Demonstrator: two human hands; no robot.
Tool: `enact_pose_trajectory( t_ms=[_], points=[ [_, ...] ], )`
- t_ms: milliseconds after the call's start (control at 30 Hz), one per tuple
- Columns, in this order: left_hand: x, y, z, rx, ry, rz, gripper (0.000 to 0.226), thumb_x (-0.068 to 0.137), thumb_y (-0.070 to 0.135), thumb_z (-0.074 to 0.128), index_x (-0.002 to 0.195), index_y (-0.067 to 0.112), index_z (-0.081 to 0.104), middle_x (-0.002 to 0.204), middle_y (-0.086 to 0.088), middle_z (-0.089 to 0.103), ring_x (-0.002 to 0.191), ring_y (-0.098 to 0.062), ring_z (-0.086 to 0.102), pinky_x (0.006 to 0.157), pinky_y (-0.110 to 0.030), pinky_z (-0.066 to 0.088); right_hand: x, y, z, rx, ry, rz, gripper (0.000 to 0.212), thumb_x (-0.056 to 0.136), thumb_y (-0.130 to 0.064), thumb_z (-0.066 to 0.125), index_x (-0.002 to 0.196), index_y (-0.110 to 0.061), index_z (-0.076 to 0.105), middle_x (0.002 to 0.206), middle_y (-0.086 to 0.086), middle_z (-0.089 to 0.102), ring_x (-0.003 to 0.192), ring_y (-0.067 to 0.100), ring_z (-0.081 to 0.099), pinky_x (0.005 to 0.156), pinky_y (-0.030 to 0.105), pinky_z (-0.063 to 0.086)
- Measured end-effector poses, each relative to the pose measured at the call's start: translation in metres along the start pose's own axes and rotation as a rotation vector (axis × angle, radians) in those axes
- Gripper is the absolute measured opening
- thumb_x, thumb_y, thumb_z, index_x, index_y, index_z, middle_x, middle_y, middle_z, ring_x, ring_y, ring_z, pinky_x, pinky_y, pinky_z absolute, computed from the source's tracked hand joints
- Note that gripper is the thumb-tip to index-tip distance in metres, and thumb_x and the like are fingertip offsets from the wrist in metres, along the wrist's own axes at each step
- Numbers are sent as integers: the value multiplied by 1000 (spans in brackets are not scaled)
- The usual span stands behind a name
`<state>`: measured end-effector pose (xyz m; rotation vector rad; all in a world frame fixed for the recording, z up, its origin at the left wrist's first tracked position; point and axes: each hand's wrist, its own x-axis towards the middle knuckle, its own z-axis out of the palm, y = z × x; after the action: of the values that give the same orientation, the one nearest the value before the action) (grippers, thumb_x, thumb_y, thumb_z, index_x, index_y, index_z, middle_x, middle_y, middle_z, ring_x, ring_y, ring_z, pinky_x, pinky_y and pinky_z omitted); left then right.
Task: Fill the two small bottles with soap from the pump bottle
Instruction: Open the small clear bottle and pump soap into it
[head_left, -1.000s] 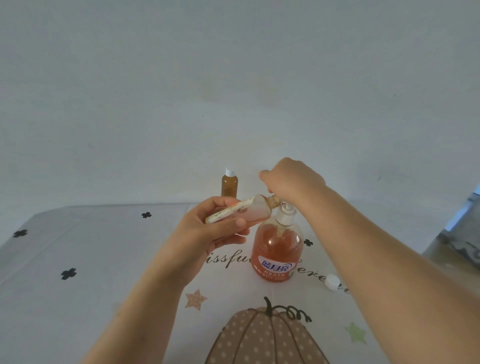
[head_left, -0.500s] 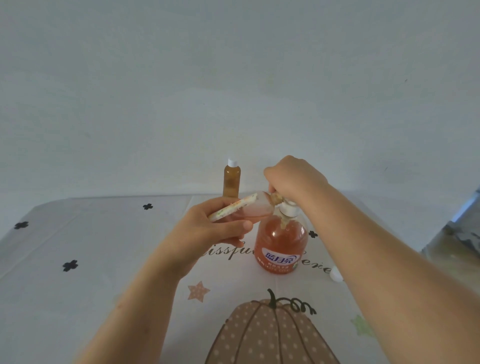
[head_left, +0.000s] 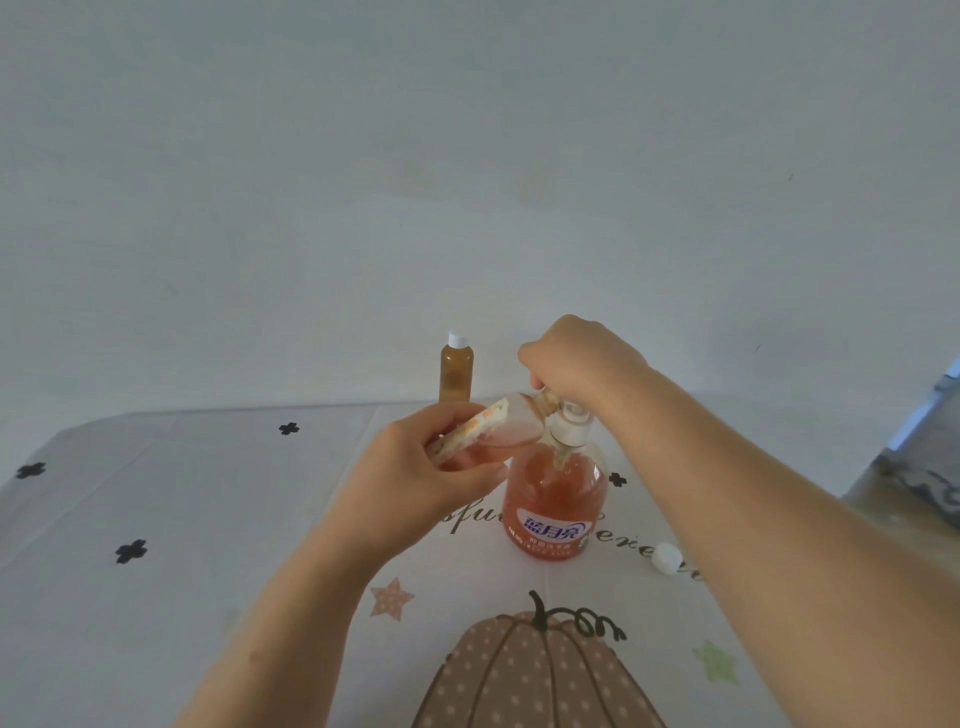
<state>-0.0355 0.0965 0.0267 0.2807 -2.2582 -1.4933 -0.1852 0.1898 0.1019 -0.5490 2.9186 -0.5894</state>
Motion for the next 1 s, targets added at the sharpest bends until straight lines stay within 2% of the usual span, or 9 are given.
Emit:
enact_pose_trajectory(
  t_ms=[100, 300, 533, 700, 867, 1000],
  points=[
    [-2, 3, 1, -25, 26, 8, 31, 76, 15, 79, 94, 38, 69, 65, 14, 66, 54, 2, 56, 52, -8, 40, -2, -3, -3, -39, 18, -14, 25, 90, -17, 48, 95, -14, 73, 78, -1, 68, 58, 16, 55, 56, 24, 36],
    [-2, 3, 3, -45, 19, 2, 27, 75, 15, 79, 90, 36, 70, 65, 10, 65, 54, -1, 56, 52, -12, 42, -3, -1, -3, -1, 27, -10, 24, 89, -17, 47, 92, -13, 71, 74, 0, 67, 57, 18, 54, 57, 24, 37],
    [3, -1, 1, -4, -22, -17, 26, 74, 22, 80, 92, 37, 70, 73, 10, 69, 56, -4, 60, 56, -18, 50, 3, 3, 6, 47, -5, 6, 28, 88, -19, 48, 96, -13, 74, 81, 1, 72, 68, 22, 60, 62, 27, 40],
    [3, -5, 2, 1, -33, -40, 27, 73, 24, 81, 93, 36, 69, 71, 14, 69, 55, -1, 60, 56, -19, 46, 7, 5, 13, 50, -3, 11, 28, 90, -24, 47, 95, -16, 74, 88, 2, 74, 82, 24, 66, 72, 31, 45],
    [2, -4, 2, 8, -16, -32, 27, 73, 23, 81, 93, 38, 70, 73, 14, 69, 56, -2, 60, 55, -17, 48, 3, 5, 11, 57, -10, 2, 28, 90, -23, 47, 96, -15, 73, 89, 2, 74, 81, 24, 66, 72, 30, 45],
    [-2, 1, 4, -32, 11, -7, 29, 74, 18, 81, 92, 39, 71, 69, 12, 69, 54, -1, 59, 55, -16, 47, -2, 3, 3, 36, 7, -5, 24, 88, -19, 48, 91, -14, 72, 80, 1, 72, 66, 22, 61, 62, 26, 39]
  ],
)
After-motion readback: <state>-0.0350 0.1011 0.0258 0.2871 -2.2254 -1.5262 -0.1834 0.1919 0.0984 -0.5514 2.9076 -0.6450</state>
